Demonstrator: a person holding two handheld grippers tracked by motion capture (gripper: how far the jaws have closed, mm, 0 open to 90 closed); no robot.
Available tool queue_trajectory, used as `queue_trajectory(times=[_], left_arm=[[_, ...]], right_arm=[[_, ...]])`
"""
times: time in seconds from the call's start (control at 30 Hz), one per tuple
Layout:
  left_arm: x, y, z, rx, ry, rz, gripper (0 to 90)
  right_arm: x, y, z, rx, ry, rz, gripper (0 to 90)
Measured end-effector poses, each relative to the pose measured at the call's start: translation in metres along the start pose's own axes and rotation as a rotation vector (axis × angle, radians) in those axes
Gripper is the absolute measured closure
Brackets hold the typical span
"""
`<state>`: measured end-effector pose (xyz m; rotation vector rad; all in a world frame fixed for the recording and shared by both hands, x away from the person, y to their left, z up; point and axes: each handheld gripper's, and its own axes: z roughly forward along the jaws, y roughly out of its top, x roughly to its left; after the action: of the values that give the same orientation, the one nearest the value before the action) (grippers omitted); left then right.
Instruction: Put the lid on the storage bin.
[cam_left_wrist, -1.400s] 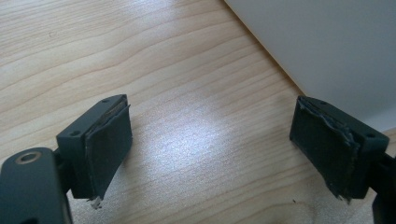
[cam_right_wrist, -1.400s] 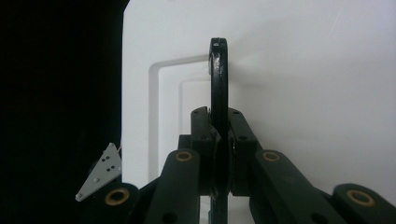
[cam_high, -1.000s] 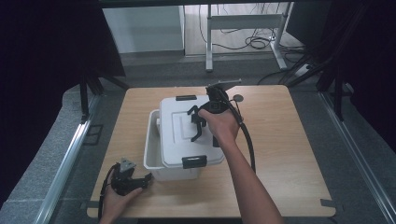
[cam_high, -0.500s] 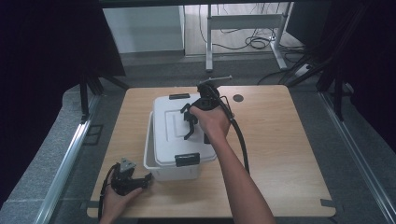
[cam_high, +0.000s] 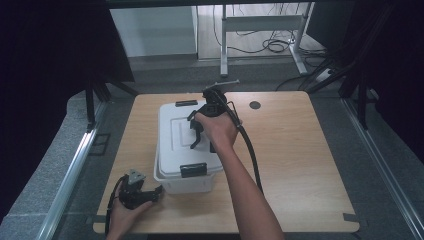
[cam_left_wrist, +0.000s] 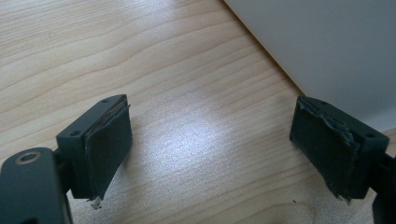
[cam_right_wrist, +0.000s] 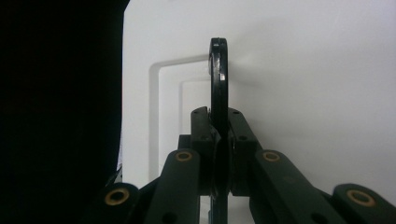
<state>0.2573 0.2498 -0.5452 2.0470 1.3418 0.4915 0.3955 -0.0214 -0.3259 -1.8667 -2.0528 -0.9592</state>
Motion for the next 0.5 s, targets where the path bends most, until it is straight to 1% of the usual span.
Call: queue_trajectory(times=[0.07, 0.2, 0.4, 0.5], left_arm=[[0.000, 0.000, 0.000, 0.000, 0.000, 0.000, 12.8], [0.000, 0.000, 0.000, 0.000, 0.000, 0.000, 12.9], [0.000, 0.000, 0.000, 0.000, 0.000, 0.000, 12.9], [0.000, 0.000, 0.000, 0.000, 0.000, 0.000, 12.9]], right_arm=[[0.000, 0.000, 0.001, 0.000, -0.001, 0.003, 84.4], [0.003, -0.001, 0.008, 0.004, -0.019, 0.011, 84.4], [0.007, -0.003, 0.014, 0.010, -0.028, 0.020, 84.4], [0.010, -0.004, 0.021, 0.019, -0.032, 0.024, 84.4]])
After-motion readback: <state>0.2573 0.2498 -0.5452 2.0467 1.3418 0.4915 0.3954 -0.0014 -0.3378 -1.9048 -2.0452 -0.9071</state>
